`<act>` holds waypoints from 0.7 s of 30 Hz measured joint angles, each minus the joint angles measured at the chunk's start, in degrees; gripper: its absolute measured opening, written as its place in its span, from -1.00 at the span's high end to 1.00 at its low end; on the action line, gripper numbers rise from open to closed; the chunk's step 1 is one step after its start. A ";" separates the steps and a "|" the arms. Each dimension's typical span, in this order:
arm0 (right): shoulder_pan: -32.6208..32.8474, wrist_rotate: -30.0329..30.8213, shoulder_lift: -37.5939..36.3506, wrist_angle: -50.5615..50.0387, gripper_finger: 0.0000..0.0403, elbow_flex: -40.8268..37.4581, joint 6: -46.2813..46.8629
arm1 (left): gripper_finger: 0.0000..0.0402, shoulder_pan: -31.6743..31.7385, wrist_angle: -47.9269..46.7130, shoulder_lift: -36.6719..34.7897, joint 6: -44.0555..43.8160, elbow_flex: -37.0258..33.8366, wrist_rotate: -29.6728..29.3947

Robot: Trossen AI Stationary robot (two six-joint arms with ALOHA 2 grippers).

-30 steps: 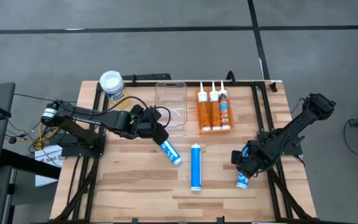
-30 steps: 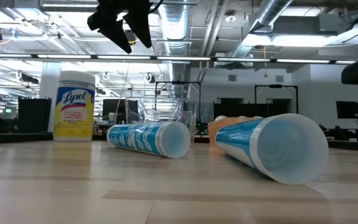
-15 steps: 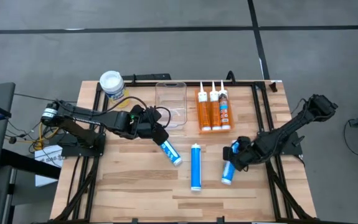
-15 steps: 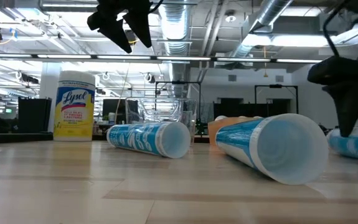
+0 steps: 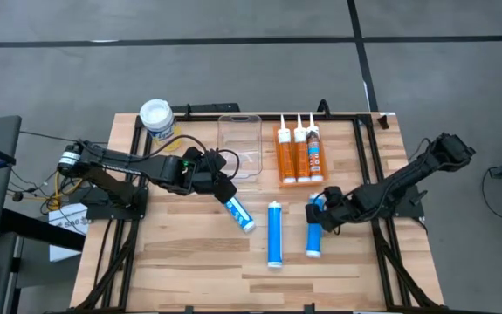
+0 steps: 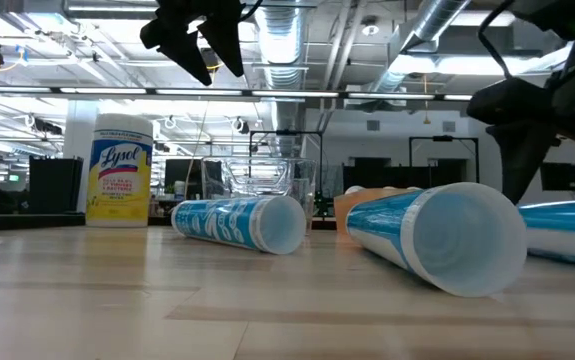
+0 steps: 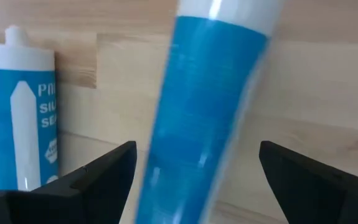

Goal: Pick & place silicon tubes, Sealant and Lysol wipes
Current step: Put the right blue sealant into the transparent bin

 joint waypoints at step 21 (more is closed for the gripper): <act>-0.33 0.75 2.68 0.86 -0.62 0.11 -1.52 | -0.75 -0.20 0.16 0.00 -0.02 0.00 0.04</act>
